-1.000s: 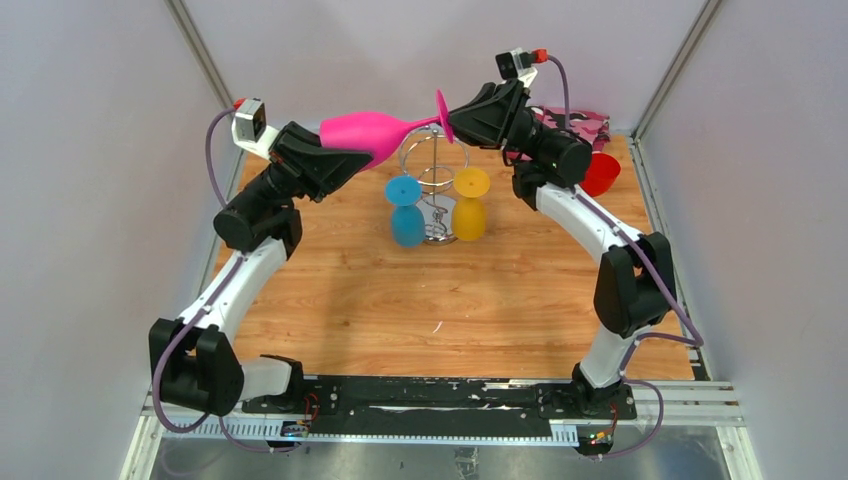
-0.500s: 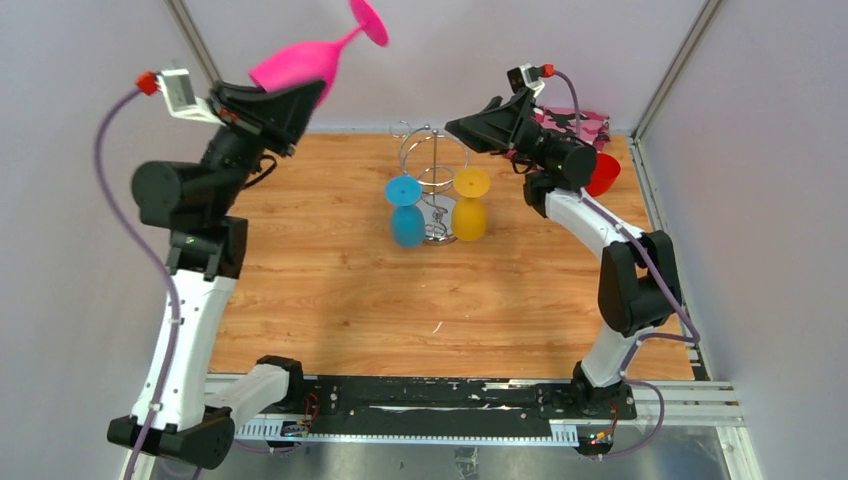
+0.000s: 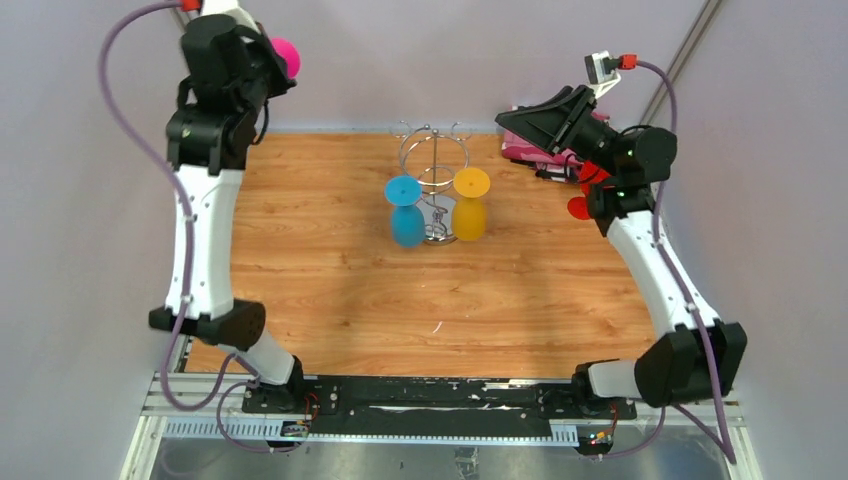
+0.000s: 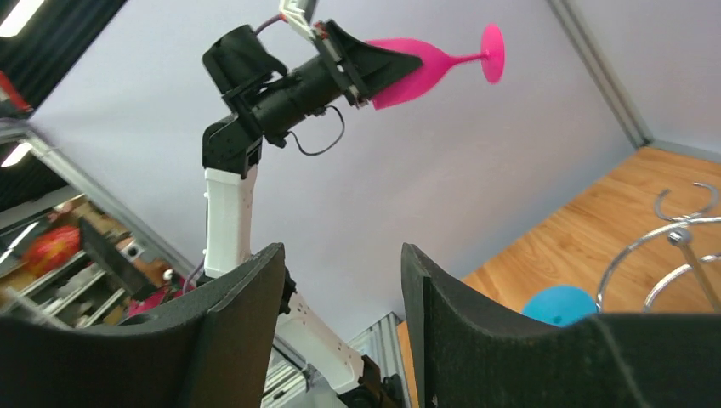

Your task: Take the wine glass off the wine glass rack

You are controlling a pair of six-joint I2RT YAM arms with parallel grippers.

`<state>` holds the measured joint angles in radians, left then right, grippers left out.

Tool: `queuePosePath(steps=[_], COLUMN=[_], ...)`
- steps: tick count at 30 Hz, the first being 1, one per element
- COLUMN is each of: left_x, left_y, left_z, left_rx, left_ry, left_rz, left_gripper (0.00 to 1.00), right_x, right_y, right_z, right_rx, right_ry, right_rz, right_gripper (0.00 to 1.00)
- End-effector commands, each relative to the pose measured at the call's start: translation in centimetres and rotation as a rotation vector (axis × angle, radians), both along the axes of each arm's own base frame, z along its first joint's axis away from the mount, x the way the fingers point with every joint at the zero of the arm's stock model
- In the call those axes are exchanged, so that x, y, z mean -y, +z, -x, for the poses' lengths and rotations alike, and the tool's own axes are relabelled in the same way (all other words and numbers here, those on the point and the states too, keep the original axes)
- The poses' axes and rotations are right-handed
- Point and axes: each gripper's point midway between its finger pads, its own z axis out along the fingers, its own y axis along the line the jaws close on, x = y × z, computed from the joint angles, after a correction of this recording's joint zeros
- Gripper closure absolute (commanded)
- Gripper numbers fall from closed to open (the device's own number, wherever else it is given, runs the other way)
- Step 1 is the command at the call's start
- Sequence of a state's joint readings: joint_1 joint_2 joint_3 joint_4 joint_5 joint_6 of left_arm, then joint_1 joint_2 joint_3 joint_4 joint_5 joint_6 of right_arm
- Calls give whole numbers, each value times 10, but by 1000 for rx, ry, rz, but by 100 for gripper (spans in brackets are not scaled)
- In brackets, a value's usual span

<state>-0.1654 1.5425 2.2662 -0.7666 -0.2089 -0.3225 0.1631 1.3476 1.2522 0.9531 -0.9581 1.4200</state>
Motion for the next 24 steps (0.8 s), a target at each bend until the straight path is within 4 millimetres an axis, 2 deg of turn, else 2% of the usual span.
queuePosePath(steps=[1,5,9,13,16,20,24], left_x=[-12,-7,2,20,29,25,18], left_y=[-80,-117,-139,-166,-196,-241,-277], left_z=[-18,-38,-51,-64,-72,-79,-81], left_rx=[-302,-394,-446,-505,-582,-694,-783], left_ry=[13,-25,-73,-172,-223,-219,-204], left_rz=[-87,-82,-85,-72,-70,-101,-146], left_gripper=[100,100,100,100,100,100,100], right_x=[15,40,57,72,84,89,90], right_y=[-28,-26,-32,-42,-54,-64,-69], right_z=[-10,-5,-5,-13,-22,-28,-32], right_rx=[69,89,70,46,14,-11,-23], right_ry=[-248,-448,-560,-659,-723,-751,-751], right_rz=[295,417,492,557,612,640,648], right_gripper=[42,38,38,37,34,28,25])
